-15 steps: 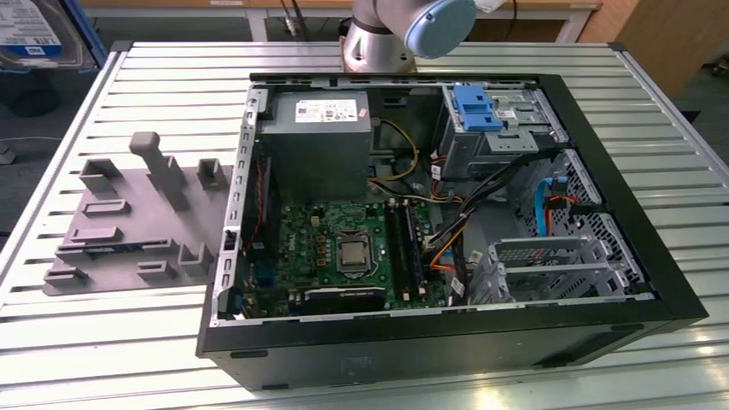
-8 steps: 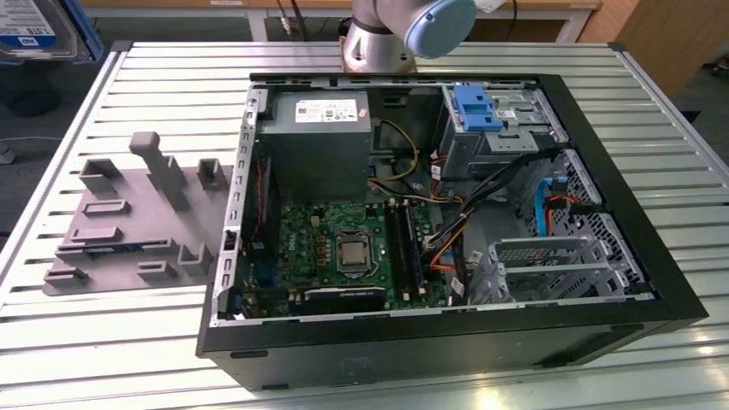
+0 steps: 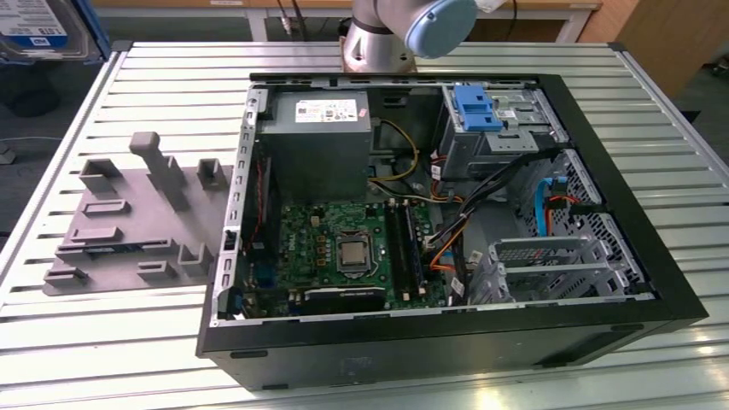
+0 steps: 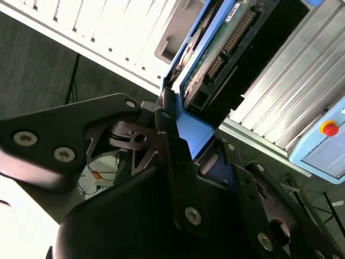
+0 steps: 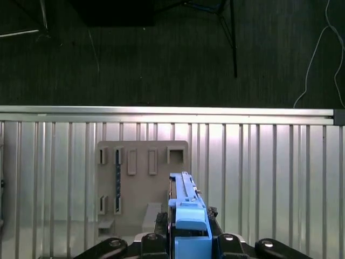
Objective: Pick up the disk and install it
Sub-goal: 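Pick up the disk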
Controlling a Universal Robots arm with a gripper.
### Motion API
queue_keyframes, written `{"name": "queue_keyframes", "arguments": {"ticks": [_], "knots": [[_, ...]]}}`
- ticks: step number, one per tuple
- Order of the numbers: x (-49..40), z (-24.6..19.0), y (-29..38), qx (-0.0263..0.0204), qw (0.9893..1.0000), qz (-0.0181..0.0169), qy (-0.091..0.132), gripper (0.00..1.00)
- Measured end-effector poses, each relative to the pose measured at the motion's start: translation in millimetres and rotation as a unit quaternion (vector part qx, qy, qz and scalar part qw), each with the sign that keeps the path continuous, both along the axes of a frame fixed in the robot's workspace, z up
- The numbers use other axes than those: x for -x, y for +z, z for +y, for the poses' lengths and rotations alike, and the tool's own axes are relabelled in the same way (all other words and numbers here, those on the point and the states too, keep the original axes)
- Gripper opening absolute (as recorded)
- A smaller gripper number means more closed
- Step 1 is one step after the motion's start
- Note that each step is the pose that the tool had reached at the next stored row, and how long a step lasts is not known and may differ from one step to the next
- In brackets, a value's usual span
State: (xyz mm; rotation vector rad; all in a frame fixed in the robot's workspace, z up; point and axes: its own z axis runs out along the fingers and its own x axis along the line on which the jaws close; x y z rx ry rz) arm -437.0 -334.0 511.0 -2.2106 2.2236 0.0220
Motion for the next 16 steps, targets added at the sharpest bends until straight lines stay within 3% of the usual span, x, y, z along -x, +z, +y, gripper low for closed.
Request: {"name": "queue_keyframes", "arguments": {"ticks": [16], "knots": [[-44.8, 0.0, 0.0, 0.0, 1.0, 0.0, 0.0, 0.36]]}}
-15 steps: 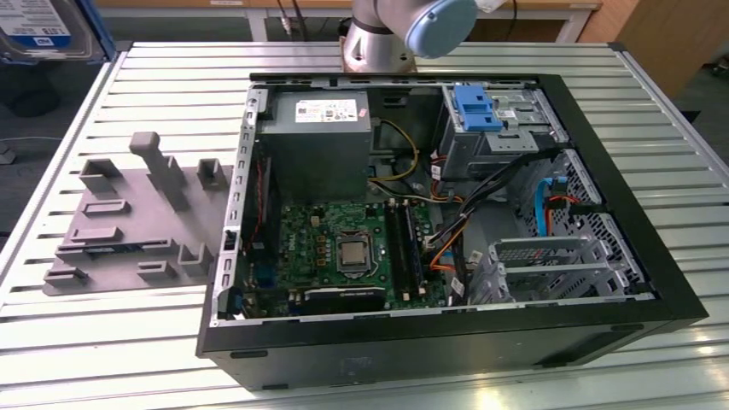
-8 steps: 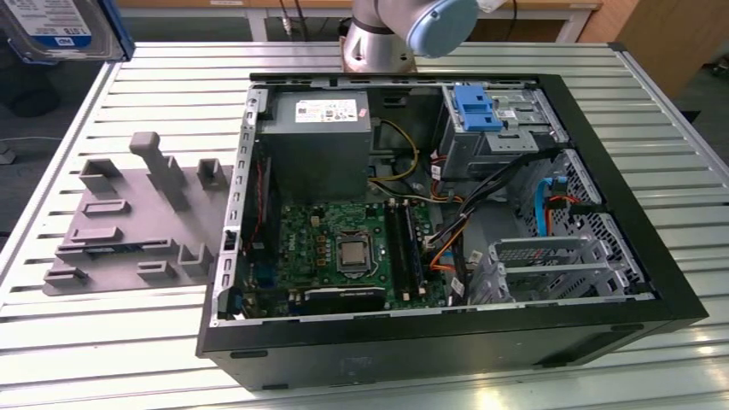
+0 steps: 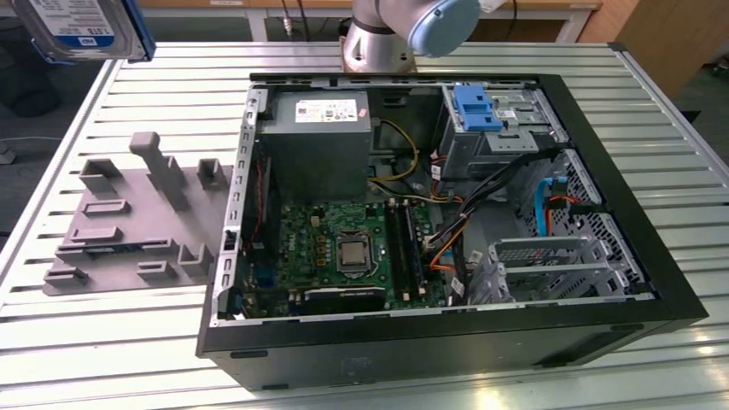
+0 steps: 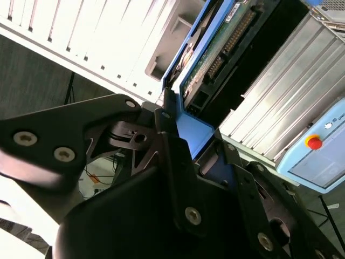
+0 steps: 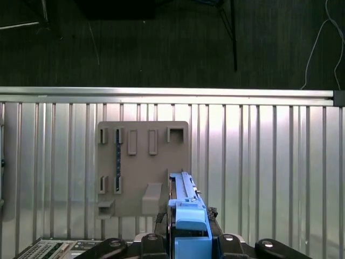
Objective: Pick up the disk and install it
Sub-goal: 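Pick up the disk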
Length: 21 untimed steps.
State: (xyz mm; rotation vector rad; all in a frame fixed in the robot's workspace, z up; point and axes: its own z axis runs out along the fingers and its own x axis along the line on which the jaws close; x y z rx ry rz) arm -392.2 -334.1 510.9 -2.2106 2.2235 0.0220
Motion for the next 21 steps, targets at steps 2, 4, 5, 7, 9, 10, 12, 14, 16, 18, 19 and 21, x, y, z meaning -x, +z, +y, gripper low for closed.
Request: {"name": "queue_keyframes", "arguments": {"ticks": [2, 4, 5, 7, 9, 10, 12, 14, 16, 18, 19, 21], "knots": [[-5.2, 0.0, 0.1, 0.0, 1.0, 0.0001, 0.0, 0.36], [-10.3, 0.0, 0.1, 0.0, 1.0, 0.0001, 0.0, 0.36], [-12.8, 0.0, 0.1, 0.0, 1.0, 0.0001, 0.0, 0.36], [-17.7, 0.0, 0.0, 0.0, 1.0, 0.0, 0.0, 0.36], [-19.7, 0.0, 0.1, 0.0, 1.0, 0.0001, 0.0, 0.36], [-19.7, 0.0, 0.0, 0.0, 1.0, 0.0001, 0.0, 0.36], [-19.8, -0.4, 0.1, 0.0, 1.0, 0.0001, 0.0, 0.36], [-19.8, -3.2, 0.0, 0.0, 1.0, 0.0, 0.0, 0.36], [-19.8, -8.7, 0.0, 0.0, 1.0, 0.0001, 0.0, 0.36], [-19.8, -15.0, 0.0, 0.0, 1.0, 0.0001, 0.0, 0.36], [-19.8, -18.0, 0.0, 0.0, 1.0, 0.0, 0.0, 0.36], [-19.8, -21.6, 0.0, 0.0, 1.0, 0.0001, 0.0, 0.36]]}}
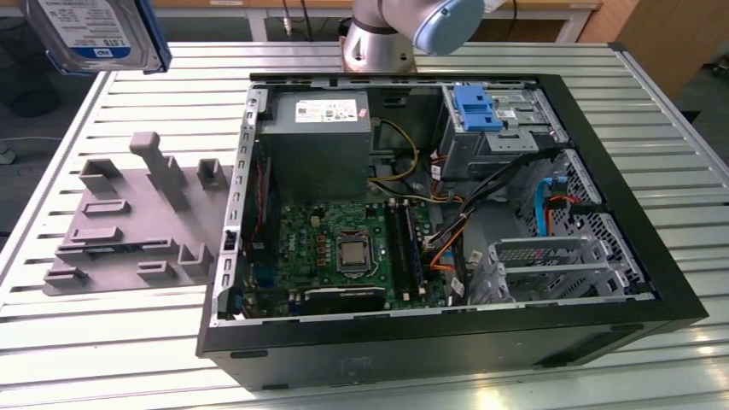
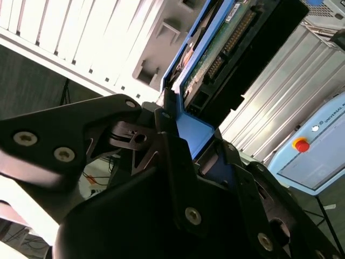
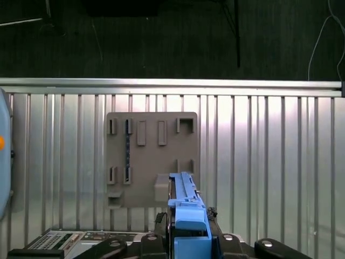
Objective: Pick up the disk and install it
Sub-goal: 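Pick up the disk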
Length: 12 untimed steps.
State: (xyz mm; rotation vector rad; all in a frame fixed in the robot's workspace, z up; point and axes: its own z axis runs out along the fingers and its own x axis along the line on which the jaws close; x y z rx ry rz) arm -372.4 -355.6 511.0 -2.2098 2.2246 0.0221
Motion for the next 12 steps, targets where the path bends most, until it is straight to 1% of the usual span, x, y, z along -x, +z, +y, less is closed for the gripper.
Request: {"name": "queue_keyframes", "arguments": {"ticks": [8, 12], "knots": [[-0.2, -0.3, 0.0, 0.0, 1.0, 0.0, 0.0, 0.36], [-2.6, -0.4, 0.0, 0.0, 1.0, 0.0, 0.0, 0.36]]}}
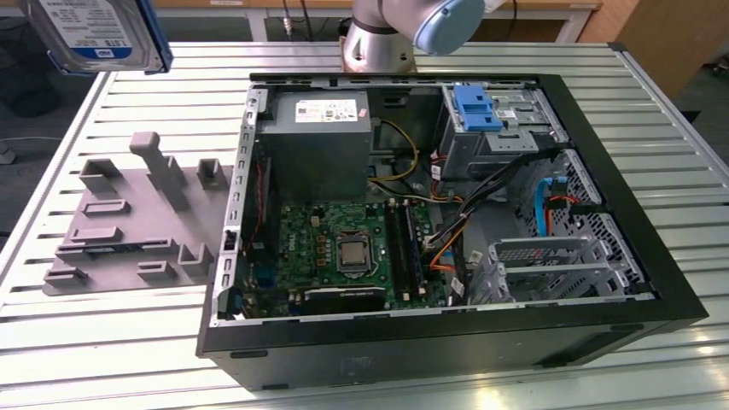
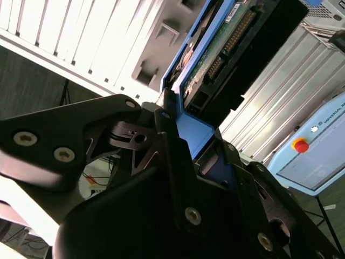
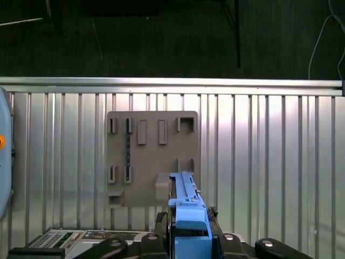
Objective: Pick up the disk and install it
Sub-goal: 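Pick up the disk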
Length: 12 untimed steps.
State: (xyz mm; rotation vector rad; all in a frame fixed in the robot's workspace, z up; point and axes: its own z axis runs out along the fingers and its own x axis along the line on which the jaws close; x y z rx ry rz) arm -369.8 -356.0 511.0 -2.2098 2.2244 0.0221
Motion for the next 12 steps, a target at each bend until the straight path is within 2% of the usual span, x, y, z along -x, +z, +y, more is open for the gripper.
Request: {"name": "queue_keyframes", "arguments": {"ticks": [6, 12], "knots": [[-13.2, 0.0, 0.0, 0.0, 1.0, 0.0, 0.0, 0.36], [-20.8, 0.0, 0.0, 0.0, 1.0, 0.0, 0.0, 0.36]]}}
